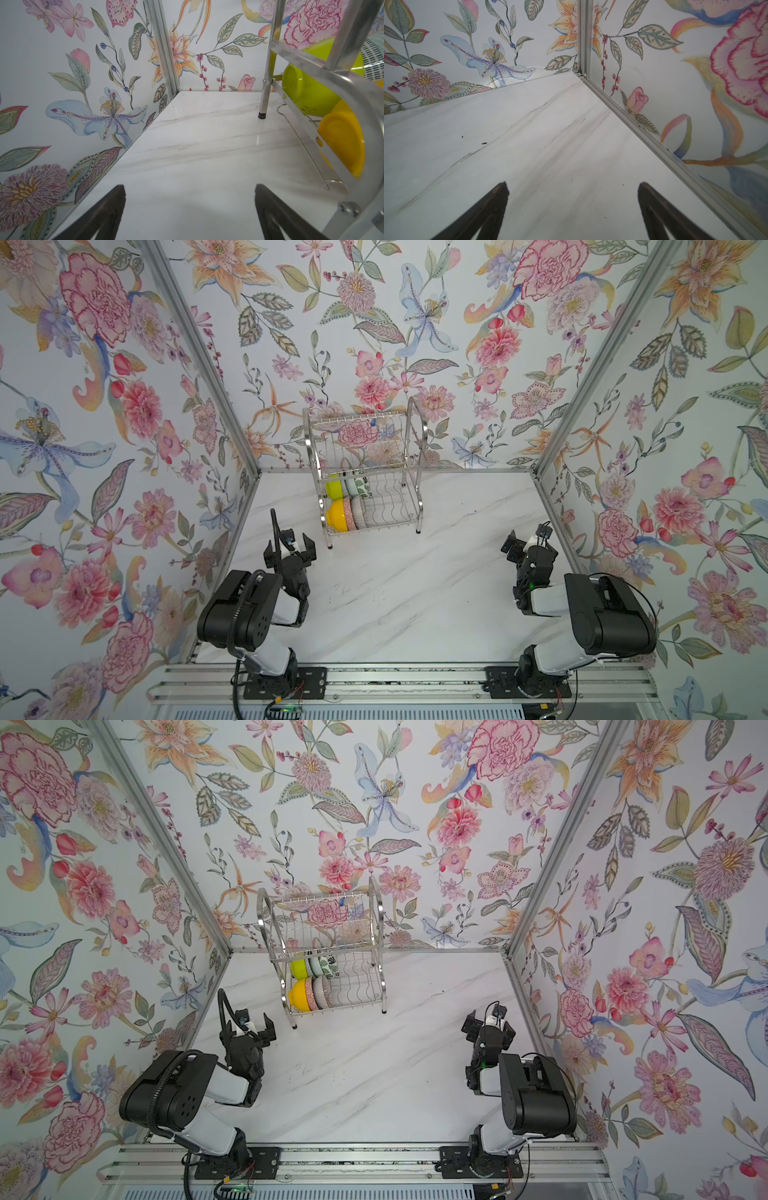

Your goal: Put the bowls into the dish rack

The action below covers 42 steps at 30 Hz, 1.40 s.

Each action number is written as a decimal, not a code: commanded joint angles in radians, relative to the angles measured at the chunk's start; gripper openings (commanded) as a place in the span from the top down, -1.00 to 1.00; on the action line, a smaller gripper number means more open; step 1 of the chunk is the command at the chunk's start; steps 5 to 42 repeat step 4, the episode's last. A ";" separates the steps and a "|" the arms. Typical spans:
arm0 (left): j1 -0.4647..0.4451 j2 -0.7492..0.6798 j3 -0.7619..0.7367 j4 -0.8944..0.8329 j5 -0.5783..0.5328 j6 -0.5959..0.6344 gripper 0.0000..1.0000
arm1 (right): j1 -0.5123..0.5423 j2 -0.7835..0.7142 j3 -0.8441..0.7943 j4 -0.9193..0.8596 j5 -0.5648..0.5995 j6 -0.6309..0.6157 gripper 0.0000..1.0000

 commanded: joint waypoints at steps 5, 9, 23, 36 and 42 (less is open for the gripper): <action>0.004 -0.005 0.015 0.003 0.013 0.002 -0.98 | 0.001 -0.008 0.001 0.003 -0.012 0.001 -0.97; 0.004 -0.005 0.015 0.003 0.013 0.002 -0.98 | 0.001 -0.008 0.001 0.003 -0.012 0.001 -0.97; 0.004 -0.005 0.015 0.003 0.013 0.002 -0.98 | 0.001 -0.008 0.001 0.003 -0.012 0.001 -0.97; 0.004 -0.005 0.015 0.003 0.013 0.002 -0.98 | 0.001 -0.008 0.001 0.003 -0.012 0.001 -0.97; 0.004 -0.005 0.015 0.003 0.013 0.002 -0.98 | 0.001 -0.008 0.001 0.003 -0.012 0.001 -0.97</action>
